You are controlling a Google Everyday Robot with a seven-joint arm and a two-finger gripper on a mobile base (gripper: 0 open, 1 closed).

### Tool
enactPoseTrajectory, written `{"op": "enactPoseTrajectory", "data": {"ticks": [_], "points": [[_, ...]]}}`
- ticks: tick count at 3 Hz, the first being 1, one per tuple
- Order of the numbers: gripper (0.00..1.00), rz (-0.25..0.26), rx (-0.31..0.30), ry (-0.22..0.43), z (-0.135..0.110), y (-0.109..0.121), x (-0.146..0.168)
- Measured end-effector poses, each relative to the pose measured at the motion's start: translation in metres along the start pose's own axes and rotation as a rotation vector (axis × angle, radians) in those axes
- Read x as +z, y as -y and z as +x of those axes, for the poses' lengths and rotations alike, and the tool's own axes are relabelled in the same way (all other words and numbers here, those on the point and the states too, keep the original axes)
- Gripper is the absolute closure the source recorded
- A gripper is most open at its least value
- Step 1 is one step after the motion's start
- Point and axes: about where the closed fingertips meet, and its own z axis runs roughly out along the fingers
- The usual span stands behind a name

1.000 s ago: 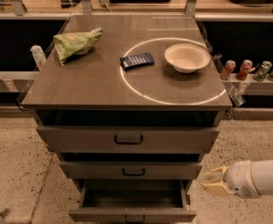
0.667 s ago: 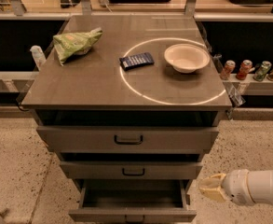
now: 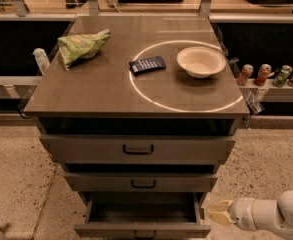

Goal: Close bottom drawer

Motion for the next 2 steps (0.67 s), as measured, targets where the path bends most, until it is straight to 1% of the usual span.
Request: {"op": "enactPoseTrajectory", "data": {"ticks": [1, 2], "points": [[1.0, -0.037, 0.077, 0.006, 0.0302, 0.0158, 0.0342], [1.0, -0.036, 0.082, -0.001, 0.0335, 0.0157, 0.0385]]}}
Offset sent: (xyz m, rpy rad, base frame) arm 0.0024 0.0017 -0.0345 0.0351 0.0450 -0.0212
